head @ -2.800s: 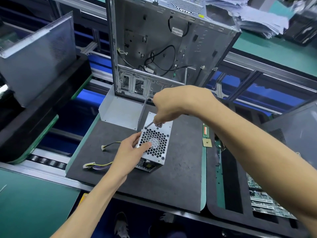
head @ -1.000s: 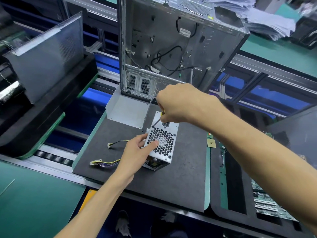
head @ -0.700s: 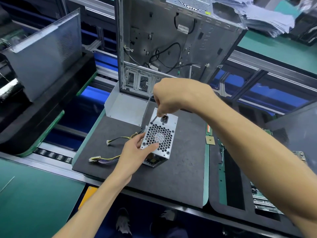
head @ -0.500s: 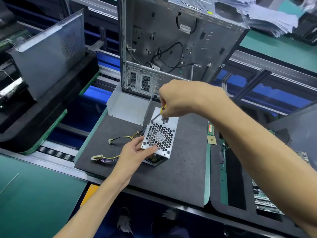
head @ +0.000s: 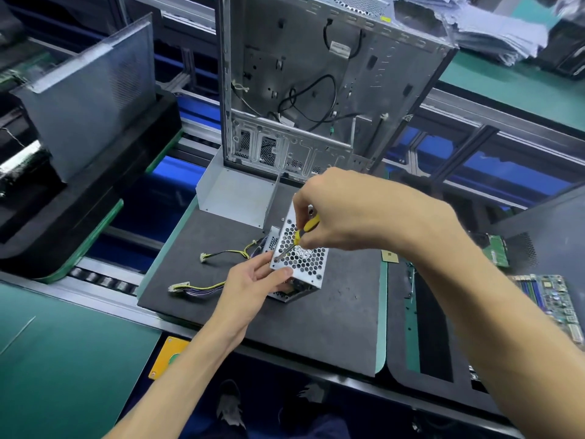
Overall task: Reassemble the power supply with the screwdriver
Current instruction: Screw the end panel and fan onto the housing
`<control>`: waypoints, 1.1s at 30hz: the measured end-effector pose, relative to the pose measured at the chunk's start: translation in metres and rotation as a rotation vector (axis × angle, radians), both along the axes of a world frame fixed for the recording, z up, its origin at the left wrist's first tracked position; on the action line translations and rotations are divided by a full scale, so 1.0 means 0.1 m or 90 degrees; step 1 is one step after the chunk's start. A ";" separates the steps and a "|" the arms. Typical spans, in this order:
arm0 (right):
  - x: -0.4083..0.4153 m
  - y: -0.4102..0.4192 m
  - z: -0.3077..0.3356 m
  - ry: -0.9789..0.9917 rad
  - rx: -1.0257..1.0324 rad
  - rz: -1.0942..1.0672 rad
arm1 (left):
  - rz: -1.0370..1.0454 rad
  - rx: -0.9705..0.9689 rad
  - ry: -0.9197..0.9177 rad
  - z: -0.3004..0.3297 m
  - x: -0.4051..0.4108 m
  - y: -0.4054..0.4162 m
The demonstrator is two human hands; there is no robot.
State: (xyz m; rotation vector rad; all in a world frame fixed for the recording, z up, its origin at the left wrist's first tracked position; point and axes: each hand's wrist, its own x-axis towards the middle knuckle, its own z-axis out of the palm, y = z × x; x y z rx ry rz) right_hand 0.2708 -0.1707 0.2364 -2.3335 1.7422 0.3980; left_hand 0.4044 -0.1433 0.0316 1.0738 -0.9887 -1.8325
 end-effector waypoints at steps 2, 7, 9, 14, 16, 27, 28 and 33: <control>-0.01 0.00 -0.01 0.008 -0.004 -0.007 | -0.001 0.001 0.002 0.01 0.00 0.00; -0.03 -0.03 -0.02 0.014 -0.011 -0.014 | 0.005 0.005 0.004 0.04 0.00 0.00; -0.03 -0.04 -0.04 0.019 -0.005 -0.016 | 0.005 0.004 0.008 0.04 0.00 0.01; -0.02 -0.06 -0.04 0.019 0.003 -0.011 | 0.002 0.006 0.003 0.04 0.01 0.00; -0.02 -0.07 -0.05 0.019 0.002 -0.003 | 0.005 0.011 0.001 0.03 0.00 -0.01; -0.12 -0.10 -0.09 -0.030 0.027 -0.006 | -0.004 0.017 -0.010 0.04 0.01 -0.01; -0.13 -0.10 -0.09 -0.034 0.031 -0.009 | -0.005 0.016 -0.010 0.04 0.01 -0.01; -0.16 -0.08 -0.08 -0.039 0.040 -0.009 | -0.006 0.018 -0.008 0.06 0.01 -0.01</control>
